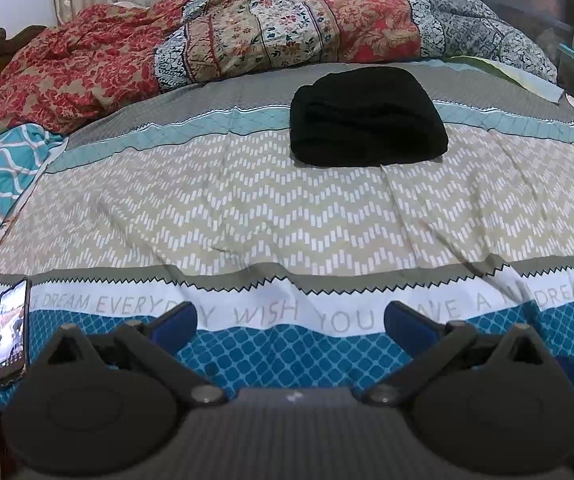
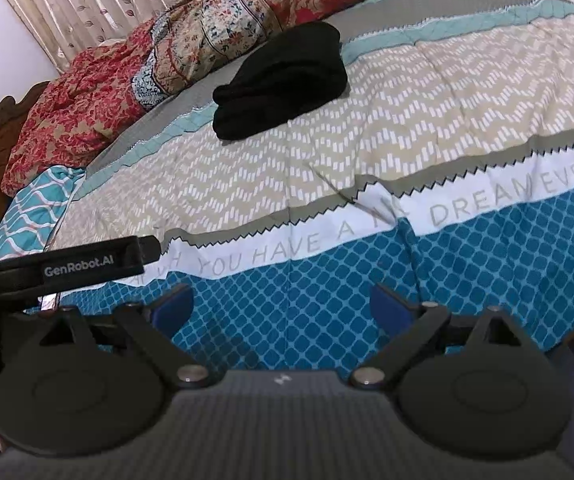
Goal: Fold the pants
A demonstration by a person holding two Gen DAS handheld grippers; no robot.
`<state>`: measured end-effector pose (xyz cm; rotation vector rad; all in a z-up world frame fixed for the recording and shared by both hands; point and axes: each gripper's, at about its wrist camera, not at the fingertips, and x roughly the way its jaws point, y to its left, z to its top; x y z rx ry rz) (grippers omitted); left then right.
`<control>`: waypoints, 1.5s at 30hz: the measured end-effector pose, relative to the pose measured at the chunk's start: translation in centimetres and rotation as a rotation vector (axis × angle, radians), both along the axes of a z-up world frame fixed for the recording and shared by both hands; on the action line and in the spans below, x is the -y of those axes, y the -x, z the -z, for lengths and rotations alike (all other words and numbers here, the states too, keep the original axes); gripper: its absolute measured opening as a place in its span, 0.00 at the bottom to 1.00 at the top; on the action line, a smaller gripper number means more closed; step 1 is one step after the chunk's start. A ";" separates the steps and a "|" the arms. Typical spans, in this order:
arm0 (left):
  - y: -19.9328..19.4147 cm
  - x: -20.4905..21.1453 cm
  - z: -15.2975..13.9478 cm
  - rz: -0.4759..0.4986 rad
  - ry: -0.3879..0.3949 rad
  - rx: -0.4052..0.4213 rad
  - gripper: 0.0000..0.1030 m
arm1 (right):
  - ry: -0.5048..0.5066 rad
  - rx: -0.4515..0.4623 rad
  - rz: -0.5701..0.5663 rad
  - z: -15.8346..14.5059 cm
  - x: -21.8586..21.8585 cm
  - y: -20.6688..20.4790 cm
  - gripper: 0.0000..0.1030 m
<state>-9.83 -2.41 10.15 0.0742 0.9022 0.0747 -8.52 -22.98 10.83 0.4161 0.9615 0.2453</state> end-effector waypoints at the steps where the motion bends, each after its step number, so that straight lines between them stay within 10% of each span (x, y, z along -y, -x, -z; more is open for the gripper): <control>1: 0.0 -0.1 0.0 -0.001 0.002 -0.002 1.00 | -0.002 -0.003 0.000 0.0 0.0 0.0 0.94; 23: -0.4 -1.2 1.2 -0.083 -0.147 -0.014 1.00 | -0.010 -0.031 0.007 0.4 0.1 -0.2 0.94; 45: -1.2 -2.2 2.5 -0.109 -0.107 -0.090 1.00 | 0.031 0.017 -0.026 -0.2 -1.0 -0.1 0.94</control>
